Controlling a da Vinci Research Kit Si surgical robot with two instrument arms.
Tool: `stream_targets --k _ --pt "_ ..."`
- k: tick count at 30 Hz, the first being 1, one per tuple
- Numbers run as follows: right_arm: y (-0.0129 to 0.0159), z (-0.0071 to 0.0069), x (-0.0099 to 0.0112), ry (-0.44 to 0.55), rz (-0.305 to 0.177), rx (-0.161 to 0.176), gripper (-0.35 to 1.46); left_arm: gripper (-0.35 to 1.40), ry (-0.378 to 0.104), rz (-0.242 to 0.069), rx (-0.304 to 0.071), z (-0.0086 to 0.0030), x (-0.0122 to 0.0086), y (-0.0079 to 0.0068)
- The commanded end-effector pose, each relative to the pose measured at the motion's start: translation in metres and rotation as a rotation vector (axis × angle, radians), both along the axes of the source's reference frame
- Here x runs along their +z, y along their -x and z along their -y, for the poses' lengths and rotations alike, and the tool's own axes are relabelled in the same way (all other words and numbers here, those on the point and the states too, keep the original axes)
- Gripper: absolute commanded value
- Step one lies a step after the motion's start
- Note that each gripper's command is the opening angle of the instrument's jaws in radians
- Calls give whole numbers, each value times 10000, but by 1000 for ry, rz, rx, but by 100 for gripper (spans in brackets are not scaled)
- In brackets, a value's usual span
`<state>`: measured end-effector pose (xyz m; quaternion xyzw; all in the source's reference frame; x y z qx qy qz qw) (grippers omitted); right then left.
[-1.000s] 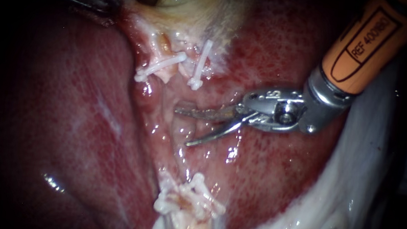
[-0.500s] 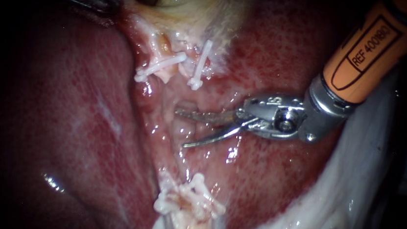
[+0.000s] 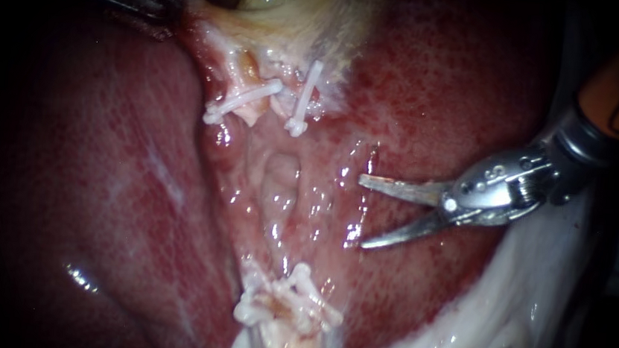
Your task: Go back from the cut right tube
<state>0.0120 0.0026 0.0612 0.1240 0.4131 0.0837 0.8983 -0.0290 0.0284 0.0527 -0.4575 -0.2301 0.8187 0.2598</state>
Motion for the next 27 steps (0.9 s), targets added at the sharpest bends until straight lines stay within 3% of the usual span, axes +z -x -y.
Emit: stream_targets --k 1,8,19,27 --pt "3 -1 -1 12 10 1 145 -35 0 0 0 0 0 0" --pt "6 -4 -2 11 20 -5 145 -35 9 -7 -7 7 10 7" --pt "8 -5 -3 7 21 -3 145 -35 4 -2 46 39 59 44" --pt "9 -6 -5 5 21 -3 145 -35 11 -3 53 41 66 48"
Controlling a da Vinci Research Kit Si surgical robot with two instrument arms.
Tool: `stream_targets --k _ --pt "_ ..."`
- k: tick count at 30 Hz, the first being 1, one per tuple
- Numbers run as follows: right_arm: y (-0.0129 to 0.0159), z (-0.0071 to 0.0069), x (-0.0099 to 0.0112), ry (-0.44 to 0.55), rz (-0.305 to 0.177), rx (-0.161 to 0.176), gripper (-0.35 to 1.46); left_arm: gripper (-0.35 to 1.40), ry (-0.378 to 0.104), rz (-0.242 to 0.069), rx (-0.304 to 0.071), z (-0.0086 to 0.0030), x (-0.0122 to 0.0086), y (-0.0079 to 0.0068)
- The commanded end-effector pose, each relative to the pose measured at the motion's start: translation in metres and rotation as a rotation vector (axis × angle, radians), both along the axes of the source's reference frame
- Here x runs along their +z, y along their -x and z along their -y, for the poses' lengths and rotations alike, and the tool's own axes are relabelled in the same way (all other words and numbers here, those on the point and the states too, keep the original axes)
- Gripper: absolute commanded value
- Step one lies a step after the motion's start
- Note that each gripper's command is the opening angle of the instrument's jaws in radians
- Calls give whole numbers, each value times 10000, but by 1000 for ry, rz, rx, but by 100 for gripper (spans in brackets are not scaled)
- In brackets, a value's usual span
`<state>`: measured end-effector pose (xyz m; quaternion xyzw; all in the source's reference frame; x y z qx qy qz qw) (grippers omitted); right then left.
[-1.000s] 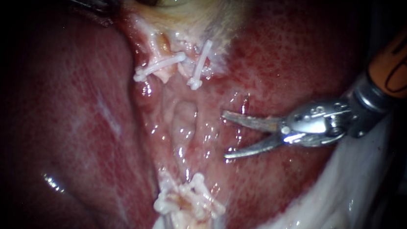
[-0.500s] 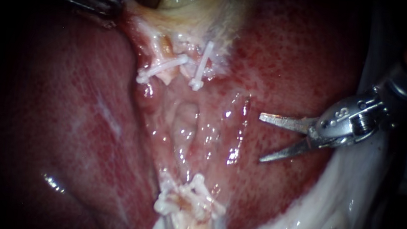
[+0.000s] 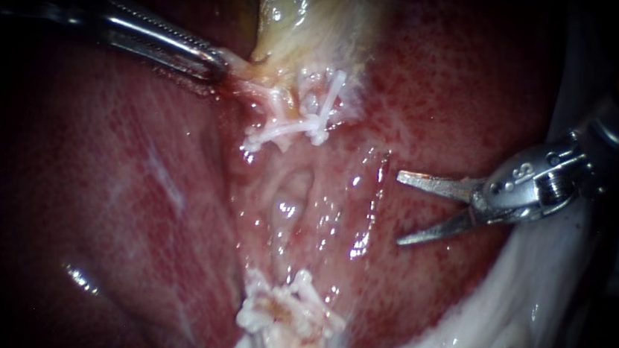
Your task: Go back from the cut right tube
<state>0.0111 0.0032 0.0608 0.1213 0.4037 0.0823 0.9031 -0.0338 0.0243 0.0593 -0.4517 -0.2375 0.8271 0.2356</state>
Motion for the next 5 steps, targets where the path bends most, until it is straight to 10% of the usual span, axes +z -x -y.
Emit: stream_targets --k 1,5 --pt "0 0 0 0 0 0 145 -35 0 0 -1 0 0 0" --pt "-4 0 1 -42 -25 -5 145 -35 -5 4 4 -6 -7 -6"
